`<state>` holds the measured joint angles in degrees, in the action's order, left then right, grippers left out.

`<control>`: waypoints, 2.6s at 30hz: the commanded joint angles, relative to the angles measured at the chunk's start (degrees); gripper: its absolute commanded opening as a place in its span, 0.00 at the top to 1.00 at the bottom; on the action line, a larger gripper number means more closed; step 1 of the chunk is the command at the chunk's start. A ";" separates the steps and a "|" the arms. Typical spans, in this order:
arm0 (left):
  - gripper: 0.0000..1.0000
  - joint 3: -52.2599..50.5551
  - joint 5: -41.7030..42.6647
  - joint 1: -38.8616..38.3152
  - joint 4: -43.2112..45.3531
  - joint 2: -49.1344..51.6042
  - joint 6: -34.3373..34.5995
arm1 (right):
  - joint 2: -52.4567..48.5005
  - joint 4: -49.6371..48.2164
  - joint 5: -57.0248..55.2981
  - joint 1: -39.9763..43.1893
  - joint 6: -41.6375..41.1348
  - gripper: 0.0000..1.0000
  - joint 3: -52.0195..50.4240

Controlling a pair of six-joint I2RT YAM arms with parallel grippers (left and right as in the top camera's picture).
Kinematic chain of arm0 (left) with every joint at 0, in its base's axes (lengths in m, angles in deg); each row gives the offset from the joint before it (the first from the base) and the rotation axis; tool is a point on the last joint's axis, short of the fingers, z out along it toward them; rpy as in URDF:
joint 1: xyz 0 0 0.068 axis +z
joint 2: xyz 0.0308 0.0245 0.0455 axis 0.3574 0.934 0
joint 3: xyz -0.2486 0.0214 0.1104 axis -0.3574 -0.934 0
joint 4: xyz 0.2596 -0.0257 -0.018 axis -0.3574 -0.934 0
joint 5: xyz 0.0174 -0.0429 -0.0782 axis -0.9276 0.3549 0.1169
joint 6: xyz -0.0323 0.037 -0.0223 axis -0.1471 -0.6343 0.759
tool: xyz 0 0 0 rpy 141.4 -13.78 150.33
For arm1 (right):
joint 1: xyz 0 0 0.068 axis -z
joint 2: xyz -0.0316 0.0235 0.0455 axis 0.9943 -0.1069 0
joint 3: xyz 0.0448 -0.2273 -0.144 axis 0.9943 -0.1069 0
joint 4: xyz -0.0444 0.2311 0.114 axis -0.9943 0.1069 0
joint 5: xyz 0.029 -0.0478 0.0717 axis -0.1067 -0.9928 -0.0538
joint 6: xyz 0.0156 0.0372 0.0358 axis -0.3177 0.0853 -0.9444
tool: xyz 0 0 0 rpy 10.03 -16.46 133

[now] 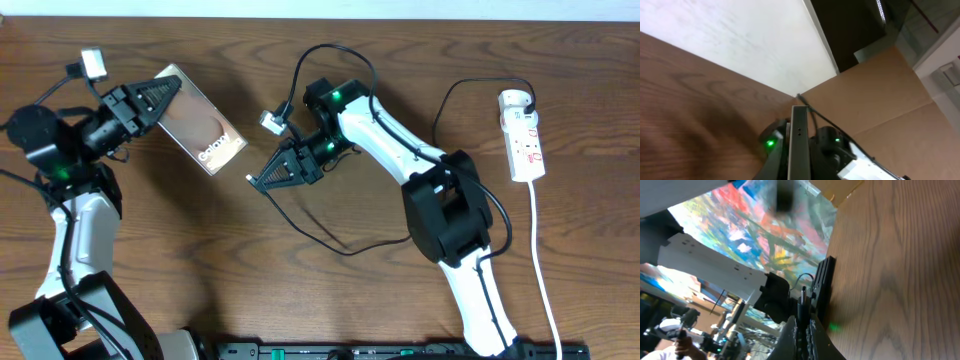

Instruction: Plug charger to phone and switch on socket

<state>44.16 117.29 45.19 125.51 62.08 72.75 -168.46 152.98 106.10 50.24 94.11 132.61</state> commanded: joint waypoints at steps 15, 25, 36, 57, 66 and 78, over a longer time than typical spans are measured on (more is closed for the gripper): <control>0.93 -0.20 -4.28 -2.49 -3.39 -0.63 -2.64 | 4.37 -4.70 2.38 0.33 -2.51 0.99 1.84; 0.93 -0.20 -4.28 -2.49 -3.34 -0.63 -2.69 | 4.37 -16.46 2.32 1.20 -19.28 0.99 1.84; 0.93 -0.20 -4.87 -2.47 -3.30 -0.63 -2.69 | 4.37 -19.87 2.36 1.33 -25.79 0.99 1.84; 0.93 -0.20 -8.81 -2.43 -3.32 -0.63 -0.24 | 4.37 -19.93 2.32 0.22 -25.77 0.99 1.84; 0.92 -0.20 -7.72 -2.43 -3.28 -0.63 0.13 | 4.37 -19.91 1.33 1.75 -25.79 0.99 1.84; 0.93 -0.20 -6.64 -2.47 -3.28 -0.63 0.15 | 4.37 -20.35 1.95 1.92 -25.79 0.99 1.84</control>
<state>44.16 109.24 42.79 121.66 62.08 72.20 -165.61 132.76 106.64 52.14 68.64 133.57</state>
